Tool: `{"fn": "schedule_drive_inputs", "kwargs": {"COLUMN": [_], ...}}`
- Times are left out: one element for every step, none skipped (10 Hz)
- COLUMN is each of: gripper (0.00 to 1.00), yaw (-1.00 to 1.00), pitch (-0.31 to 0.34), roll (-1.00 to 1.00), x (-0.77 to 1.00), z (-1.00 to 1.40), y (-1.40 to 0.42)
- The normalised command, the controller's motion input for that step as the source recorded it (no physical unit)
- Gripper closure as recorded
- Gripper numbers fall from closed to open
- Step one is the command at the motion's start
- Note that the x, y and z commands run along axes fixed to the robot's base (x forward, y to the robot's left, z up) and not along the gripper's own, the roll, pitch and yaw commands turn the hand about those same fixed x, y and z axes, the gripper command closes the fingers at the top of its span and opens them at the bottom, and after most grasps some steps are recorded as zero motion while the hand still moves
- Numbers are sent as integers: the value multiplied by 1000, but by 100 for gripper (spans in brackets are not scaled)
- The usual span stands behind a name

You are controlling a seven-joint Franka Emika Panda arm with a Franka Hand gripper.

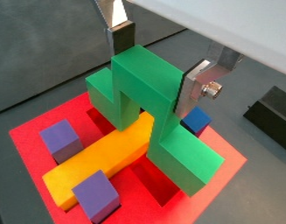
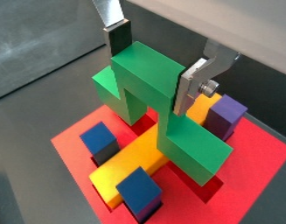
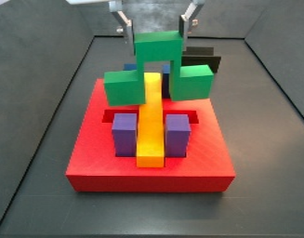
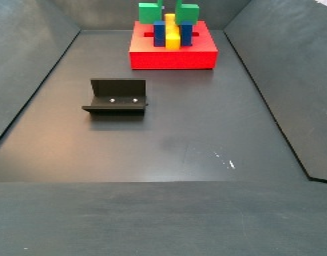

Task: Pick up the green object. Move up. Place the green object on the fixture. Regrasp the green object. Move to above the board. Insert the green object.
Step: Insert the green object.

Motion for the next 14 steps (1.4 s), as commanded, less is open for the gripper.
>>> {"fn": "schedule_drive_inputs", "kwargs": {"gripper": [100, 100, 100, 100, 100, 100, 100, 100, 100, 100, 100, 100, 100, 100], "yaw": [-60, -37, -17, 0, 43, 80, 71, 31, 0, 0, 0, 0, -37, -17], "pitch": [0, 0, 0, 0, 0, 0, 0, 0, 0, 0, 0, 0, 0, 0], "roll": [59, 67, 67, 16, 0, 0, 0, 0, 4, 36, 50, 0, -19, -24], "x": [-106, -94, -94, -31, 57, 214, 254, 194, 137, 69, 6, -23, -106, -40], "z": [-80, -80, -100, -60, 0, 0, 0, -46, -91, -131, -109, 0, 94, 123], "y": [0, 0, 0, 0, -20, -26, -71, -83, -66, -43, 0, 34, 71, 0]}}
